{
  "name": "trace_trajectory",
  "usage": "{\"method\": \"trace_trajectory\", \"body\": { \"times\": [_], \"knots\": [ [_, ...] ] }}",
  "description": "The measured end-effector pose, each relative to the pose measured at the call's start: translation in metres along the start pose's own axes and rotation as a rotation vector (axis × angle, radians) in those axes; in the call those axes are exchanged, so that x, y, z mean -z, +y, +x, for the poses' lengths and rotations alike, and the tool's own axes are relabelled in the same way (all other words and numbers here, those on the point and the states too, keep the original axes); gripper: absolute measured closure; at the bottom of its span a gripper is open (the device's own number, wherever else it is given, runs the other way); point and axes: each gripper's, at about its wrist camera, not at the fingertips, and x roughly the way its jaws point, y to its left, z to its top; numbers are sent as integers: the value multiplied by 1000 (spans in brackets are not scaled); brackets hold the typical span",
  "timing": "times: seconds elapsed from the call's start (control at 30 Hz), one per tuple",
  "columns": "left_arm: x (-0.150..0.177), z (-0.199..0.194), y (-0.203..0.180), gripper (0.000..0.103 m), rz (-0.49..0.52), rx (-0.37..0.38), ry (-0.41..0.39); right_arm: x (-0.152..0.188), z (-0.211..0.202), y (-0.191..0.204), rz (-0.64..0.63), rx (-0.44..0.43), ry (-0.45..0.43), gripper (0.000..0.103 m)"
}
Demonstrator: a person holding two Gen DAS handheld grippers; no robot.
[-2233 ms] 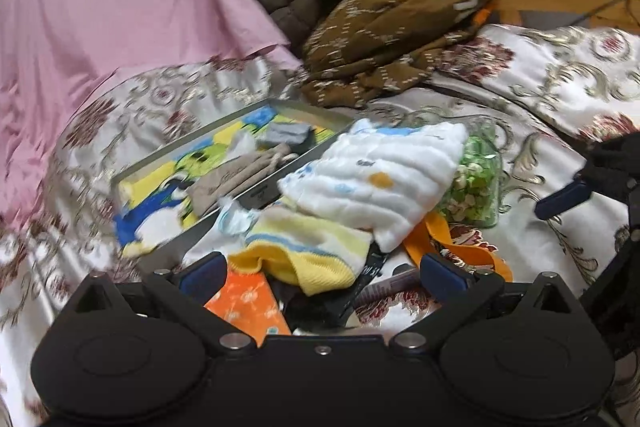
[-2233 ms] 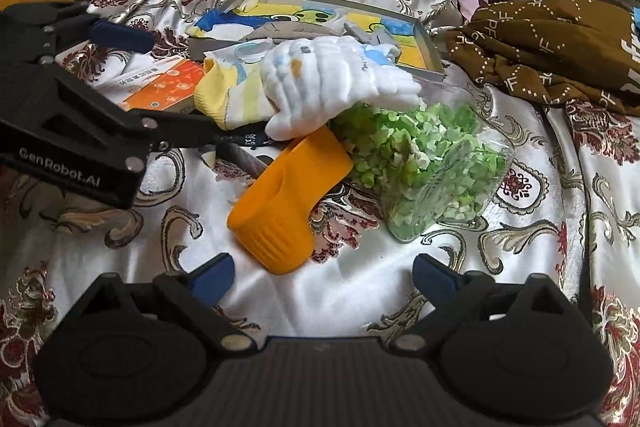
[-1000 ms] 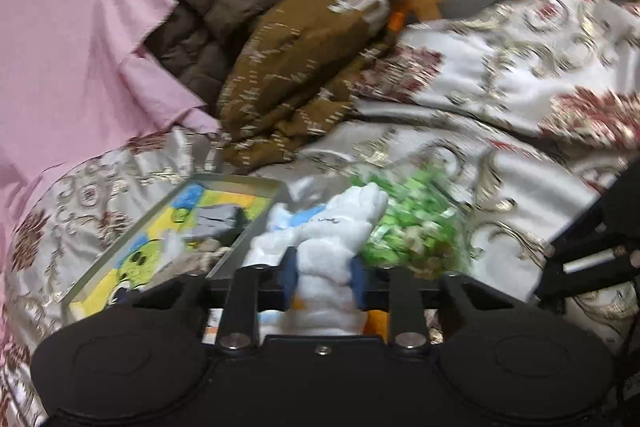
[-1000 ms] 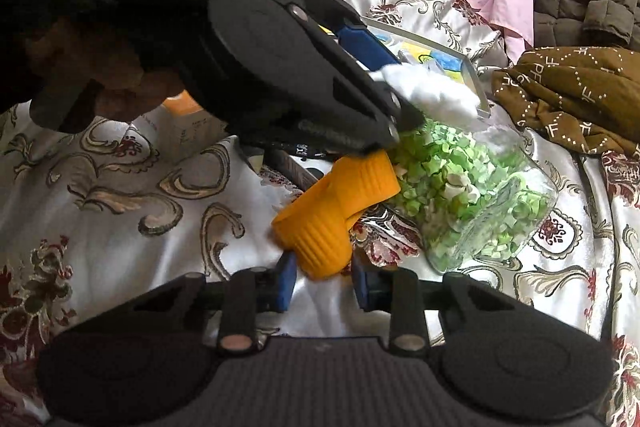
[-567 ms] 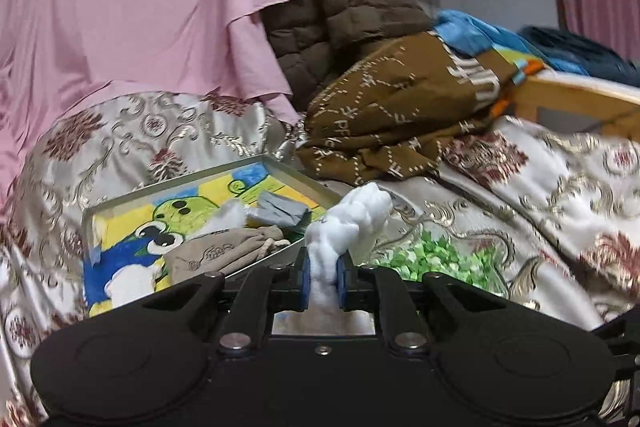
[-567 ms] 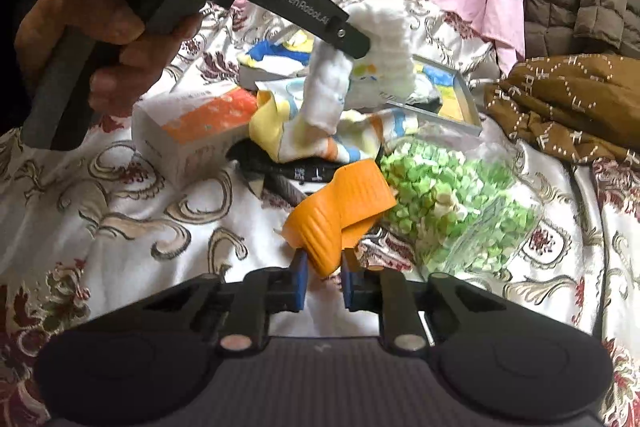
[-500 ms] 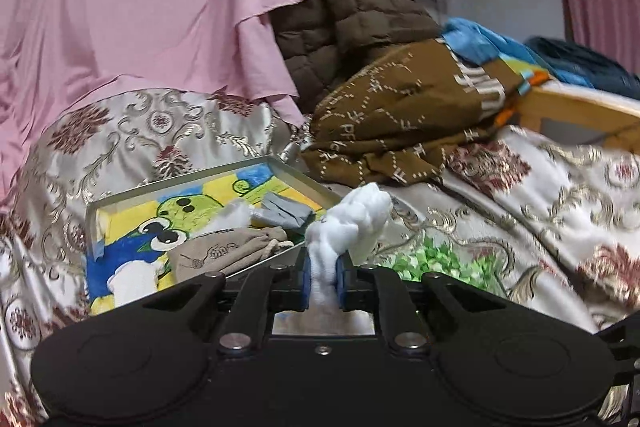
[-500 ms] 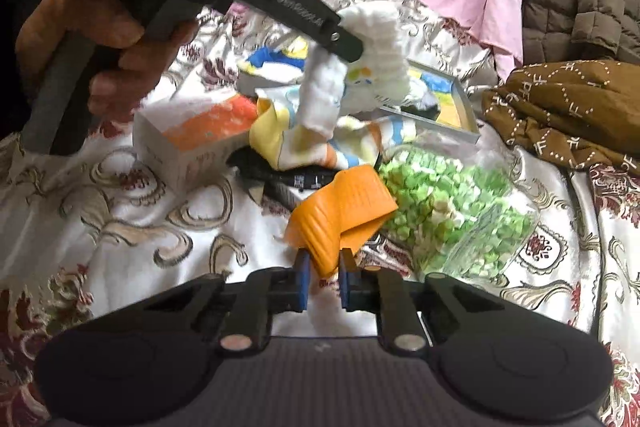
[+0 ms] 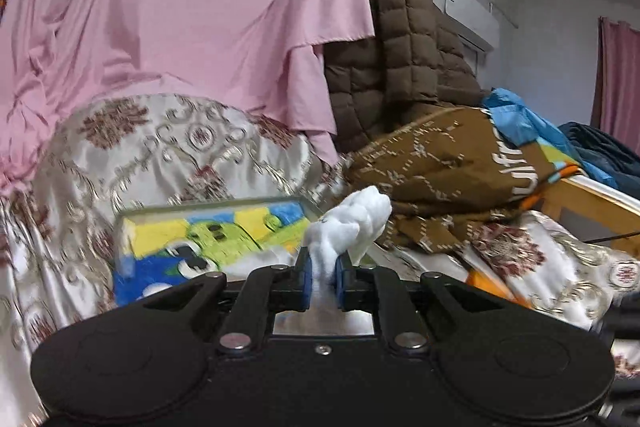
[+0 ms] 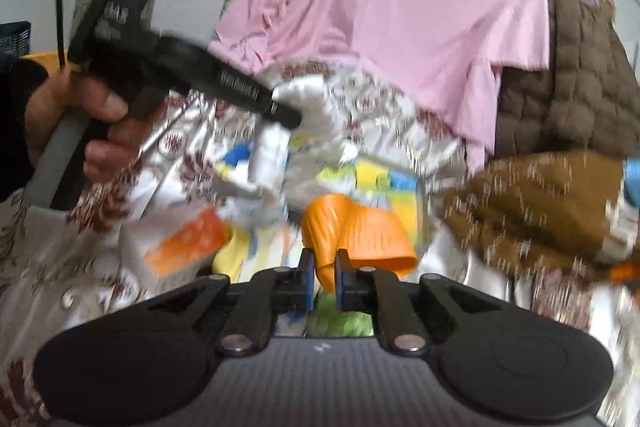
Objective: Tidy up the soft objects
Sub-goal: 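Lift the towel and orange piece and carry both over the frog-painting tray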
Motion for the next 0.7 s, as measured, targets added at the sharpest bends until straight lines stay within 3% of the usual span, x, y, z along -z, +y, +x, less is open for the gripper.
{"method": "trace_trajectory", "body": {
  "times": [0.17,0.37,0.53,0.7],
  "knots": [
    [-13,21,24,91,31,-90,-35,-44,39,-12,-117,-7,-40,92],
    [-11,63,65,91,-18,-236,-56,-88,142,-31,-133,-6,8,92],
    [-2,102,87,91,-19,-298,-8,-105,228,-39,-68,23,84,91],
    [7,132,107,91,-77,-295,51,-101,287,-34,-115,51,149,91]
  ]
}}
